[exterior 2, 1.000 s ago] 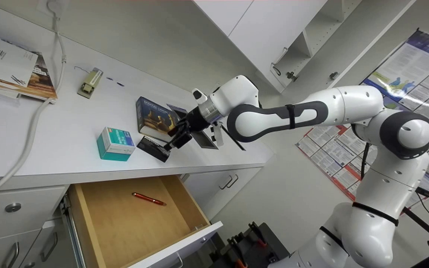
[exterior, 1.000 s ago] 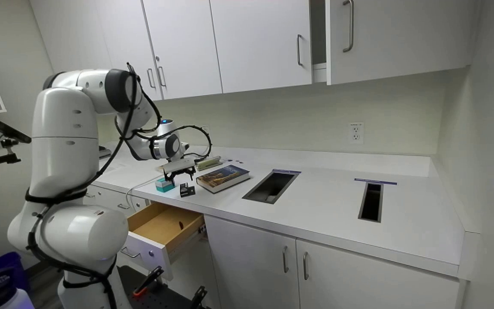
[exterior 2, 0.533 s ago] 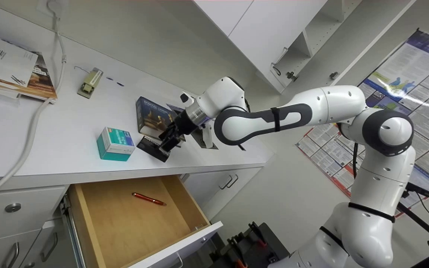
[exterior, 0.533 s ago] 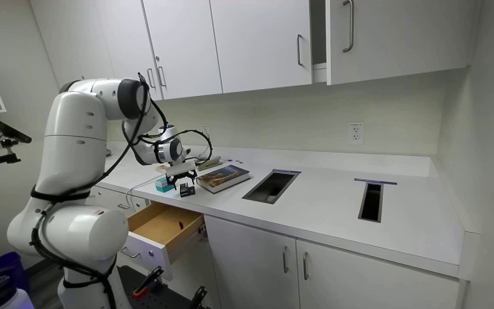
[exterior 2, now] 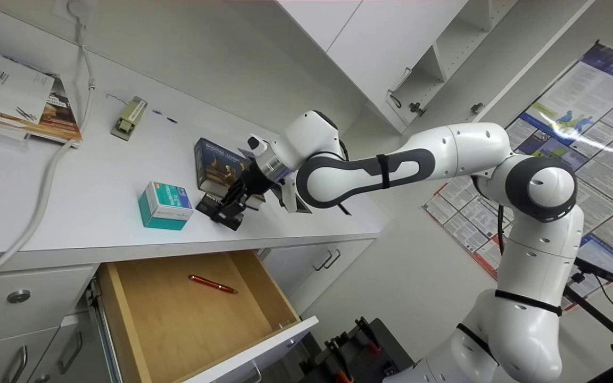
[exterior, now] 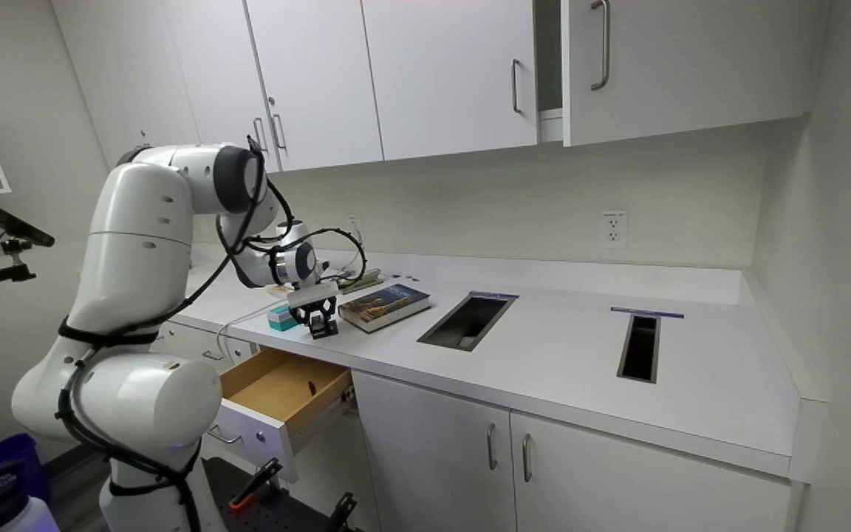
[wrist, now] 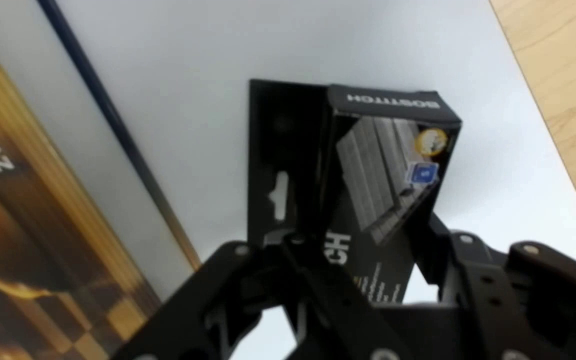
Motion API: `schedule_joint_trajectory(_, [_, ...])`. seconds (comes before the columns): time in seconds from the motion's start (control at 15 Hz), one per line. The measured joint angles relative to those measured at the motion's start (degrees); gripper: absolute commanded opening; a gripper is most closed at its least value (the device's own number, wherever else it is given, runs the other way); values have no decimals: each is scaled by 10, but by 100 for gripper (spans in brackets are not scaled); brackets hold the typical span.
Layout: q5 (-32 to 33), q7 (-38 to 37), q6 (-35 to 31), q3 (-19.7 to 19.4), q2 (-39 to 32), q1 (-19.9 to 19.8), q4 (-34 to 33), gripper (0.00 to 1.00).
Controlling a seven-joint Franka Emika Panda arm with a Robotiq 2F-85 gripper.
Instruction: Open the right door of the upper cabinet on the far right, move the black box to the right side of the countertop
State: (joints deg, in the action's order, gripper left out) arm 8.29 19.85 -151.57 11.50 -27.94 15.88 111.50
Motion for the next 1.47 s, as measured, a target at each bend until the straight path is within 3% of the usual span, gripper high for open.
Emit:
schedule_joint_trajectory(0.33, [2,-4,3,0,-1,0,-6,20])
schedule_joint_trajectory(0.6, [31,-49,7,-10,19,1,-1,20])
schedule_joint_trajectory(1.07, [65,-138,27,-56,153,-10,83,20])
schedule_joint_trajectory(1.47, [102,-230,36,-98,262,-68,164,20])
